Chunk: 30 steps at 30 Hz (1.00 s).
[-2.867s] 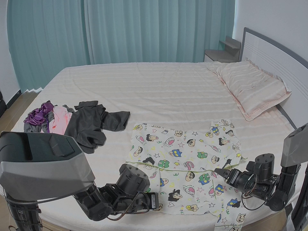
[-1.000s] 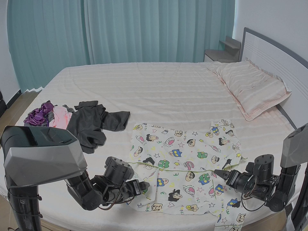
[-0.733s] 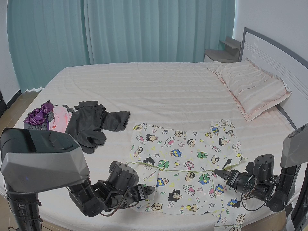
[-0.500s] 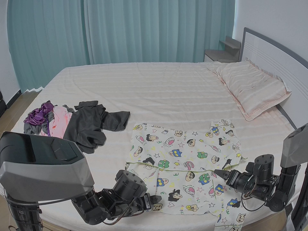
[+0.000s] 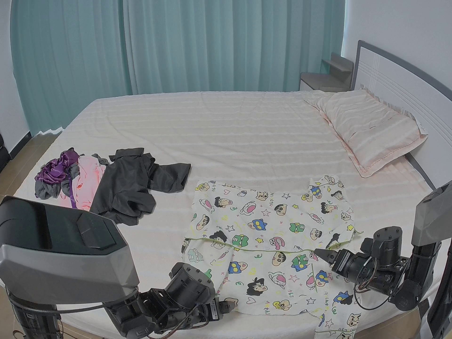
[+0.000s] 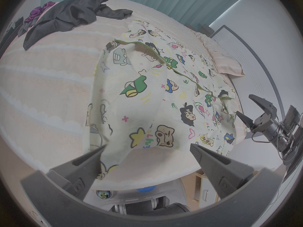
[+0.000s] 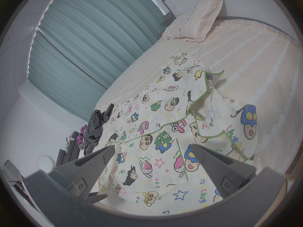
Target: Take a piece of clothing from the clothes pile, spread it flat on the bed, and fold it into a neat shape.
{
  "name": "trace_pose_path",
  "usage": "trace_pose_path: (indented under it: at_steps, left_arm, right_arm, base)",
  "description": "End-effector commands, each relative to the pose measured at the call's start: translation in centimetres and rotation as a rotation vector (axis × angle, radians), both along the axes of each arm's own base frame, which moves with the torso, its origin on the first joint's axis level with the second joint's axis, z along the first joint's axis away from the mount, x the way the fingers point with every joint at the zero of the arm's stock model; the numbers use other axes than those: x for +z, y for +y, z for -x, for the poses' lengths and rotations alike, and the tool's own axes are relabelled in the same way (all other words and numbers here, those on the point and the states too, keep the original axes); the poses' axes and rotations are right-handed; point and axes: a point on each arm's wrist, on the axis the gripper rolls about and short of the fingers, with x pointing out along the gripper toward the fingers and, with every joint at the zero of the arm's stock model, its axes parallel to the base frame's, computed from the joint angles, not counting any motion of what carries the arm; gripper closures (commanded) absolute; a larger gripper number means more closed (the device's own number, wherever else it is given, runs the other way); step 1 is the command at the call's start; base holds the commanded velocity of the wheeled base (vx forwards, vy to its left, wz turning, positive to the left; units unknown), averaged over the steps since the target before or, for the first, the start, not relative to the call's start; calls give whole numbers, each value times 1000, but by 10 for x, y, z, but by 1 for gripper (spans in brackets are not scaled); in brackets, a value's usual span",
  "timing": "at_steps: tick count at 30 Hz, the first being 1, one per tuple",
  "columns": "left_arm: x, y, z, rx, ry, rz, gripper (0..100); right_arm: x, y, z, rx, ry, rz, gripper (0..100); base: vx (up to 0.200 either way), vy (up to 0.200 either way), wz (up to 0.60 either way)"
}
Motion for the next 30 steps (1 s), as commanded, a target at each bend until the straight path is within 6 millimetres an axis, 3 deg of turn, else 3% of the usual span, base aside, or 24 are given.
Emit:
trace_pose_path:
  at_steps: [1,14,24,30]
  left_arm:
    - [0,1,2,-2,10,-11,0]
    - [36,-6,-11,30,-114,91,0]
    - [38,4,-23,84,-118,96,0]
    - [29,1,-1,5,-72,53,0]
  right_arm:
    - [0,0,0,0,-1,-1,0]
    - [1,0,0,1,-10,-3,0]
    - [2,-1,2,2,-31,-10,0]
    - [2,-1,2,2,-29,-9,0]
  base:
    - [0,0,0]
    - [0,0,0]
    - [0,0,0]
    - [0,0,0]
